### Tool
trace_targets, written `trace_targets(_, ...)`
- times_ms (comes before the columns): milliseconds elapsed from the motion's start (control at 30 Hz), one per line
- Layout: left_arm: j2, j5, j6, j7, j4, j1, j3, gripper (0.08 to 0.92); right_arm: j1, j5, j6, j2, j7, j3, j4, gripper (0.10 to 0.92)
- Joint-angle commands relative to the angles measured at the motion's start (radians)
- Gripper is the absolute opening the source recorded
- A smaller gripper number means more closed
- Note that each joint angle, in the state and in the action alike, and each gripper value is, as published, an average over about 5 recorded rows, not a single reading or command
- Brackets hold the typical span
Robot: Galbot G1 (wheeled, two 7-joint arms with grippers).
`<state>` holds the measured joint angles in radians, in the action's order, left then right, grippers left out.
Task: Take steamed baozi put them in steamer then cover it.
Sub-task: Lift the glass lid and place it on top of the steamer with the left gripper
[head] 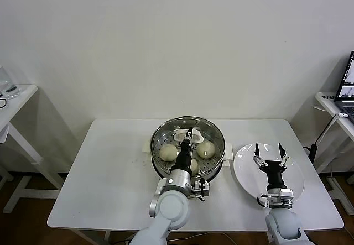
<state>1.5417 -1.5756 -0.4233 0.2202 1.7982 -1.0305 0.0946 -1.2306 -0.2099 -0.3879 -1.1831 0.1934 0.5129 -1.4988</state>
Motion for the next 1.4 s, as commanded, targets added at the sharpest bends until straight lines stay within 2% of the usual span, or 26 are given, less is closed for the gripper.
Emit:
trace_targets(33,0.003,-0.036,-0.001,0.015,-0.003,0.0,-0.002,0.182,0.001,0.0,-0.002,-0.001,-0.001,0.0,0.002,0.823)
trace_targets(600,-0.004,-0.049,0.018,0.013,0.023,-0.026,-0.016,0.195,0.004,0.0,-0.002,0.0,-0.002,-0.001,0.004,0.823)
trace_targets(767,-0.027,-0.02,0.015,0.012,0.107,-0.056,0.0,0.318,0.004,0.0,-0.002,-0.002,-0.003,-0.002,0.002,0.823)
trace_targets(900,-0.073,0.016,0.01,0.014,0.206,-0.086,0.011,0.431,0.003,0.002,-0.001,-0.002,-0.002,-0.001,-0.002,0.823)
trace_targets(1100,-0.203,0.157,-0.005,0.026,0.393,-0.153,-0.002,0.604,-0.002,0.002,0.002,0.002,-0.007,0.0,-0.008,0.823)
trace_targets(1233,-0.298,0.282,0.001,0.028,0.492,-0.213,-0.077,0.725,-0.014,-0.02,0.047,0.009,0.001,-0.006,-0.034,0.823)
trace_targets(1300,-0.336,0.39,0.012,-0.01,0.513,-0.241,-0.157,0.771,-0.025,-0.051,0.083,0.015,0.01,-0.015,-0.057,0.823)
trace_targets(1400,-0.355,0.669,0.05,-0.157,0.488,-0.26,-0.316,0.812,-0.048,-0.129,0.132,0.021,0.0,-0.022,-0.098,0.823)
